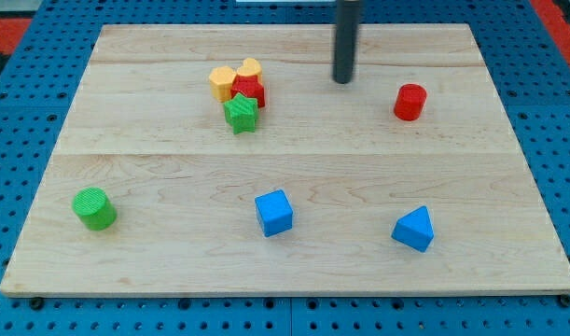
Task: Move the red circle slightly left
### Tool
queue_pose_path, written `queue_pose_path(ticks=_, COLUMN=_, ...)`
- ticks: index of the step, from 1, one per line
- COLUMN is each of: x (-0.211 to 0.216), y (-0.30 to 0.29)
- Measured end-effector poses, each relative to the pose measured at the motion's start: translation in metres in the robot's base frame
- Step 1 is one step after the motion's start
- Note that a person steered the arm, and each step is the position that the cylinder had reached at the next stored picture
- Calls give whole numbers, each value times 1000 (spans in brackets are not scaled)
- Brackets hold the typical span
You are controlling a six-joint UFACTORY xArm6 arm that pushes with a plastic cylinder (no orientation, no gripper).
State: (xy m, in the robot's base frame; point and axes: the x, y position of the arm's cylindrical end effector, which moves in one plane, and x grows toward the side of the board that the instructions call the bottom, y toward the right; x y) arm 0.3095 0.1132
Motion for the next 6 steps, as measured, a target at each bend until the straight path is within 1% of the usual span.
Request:
queue_pose_path(ticks=1, x=-4, y=55)
queue_pose_path(ticks=2, x=18, y=98)
queue_pose_path(ticks=3, x=31, y=87)
queue_pose_path(ticks=4, x=32, y=62)
queue_pose_path(ticks=5, x=61, y=78)
queue_pose_path(ticks=6, x=81, y=71)
